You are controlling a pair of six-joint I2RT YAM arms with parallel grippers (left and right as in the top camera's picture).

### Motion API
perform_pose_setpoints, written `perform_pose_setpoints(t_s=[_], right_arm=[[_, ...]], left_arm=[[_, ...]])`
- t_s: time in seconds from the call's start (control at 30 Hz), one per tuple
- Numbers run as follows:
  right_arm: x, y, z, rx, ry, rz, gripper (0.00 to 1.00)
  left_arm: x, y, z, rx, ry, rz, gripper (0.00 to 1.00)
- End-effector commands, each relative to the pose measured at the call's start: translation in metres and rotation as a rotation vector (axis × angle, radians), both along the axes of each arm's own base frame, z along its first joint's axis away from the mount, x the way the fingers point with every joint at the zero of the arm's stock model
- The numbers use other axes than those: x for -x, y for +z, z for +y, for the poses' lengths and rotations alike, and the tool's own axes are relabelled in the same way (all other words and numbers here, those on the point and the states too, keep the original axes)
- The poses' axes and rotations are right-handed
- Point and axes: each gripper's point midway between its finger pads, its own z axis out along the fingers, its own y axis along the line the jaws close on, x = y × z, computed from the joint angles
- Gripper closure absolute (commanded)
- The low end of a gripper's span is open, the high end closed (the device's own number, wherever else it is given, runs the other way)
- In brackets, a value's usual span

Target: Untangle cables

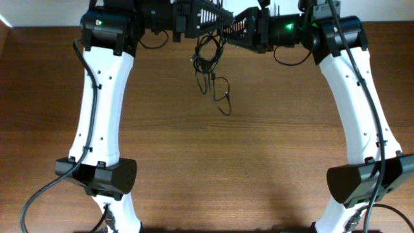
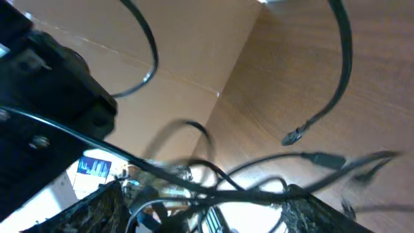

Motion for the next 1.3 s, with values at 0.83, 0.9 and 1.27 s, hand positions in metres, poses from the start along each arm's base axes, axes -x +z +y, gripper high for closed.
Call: perform_pose_setpoints(t_s=[0.83, 0.9, 1.27], right_arm=[[0.029, -0.08, -0.013, 0.194, 0.074, 0.184, 0.96], [0.033, -0.085, -0.029, 0.213, 0.081, 0.18, 0.96], [0.035, -0.11, -0.036, 0.381, 0.042, 0.19, 0.83]], left_arm=[[-0.065, -0.012, 0.075, -0.074, 0.344, 0.011, 1.0], [-0.074, -0.015, 0.09, -0.089, 0.403, 0.02, 1.0], [-0.09, -0.097, 0.126, -0.396, 0.733, 0.33, 1.0]])
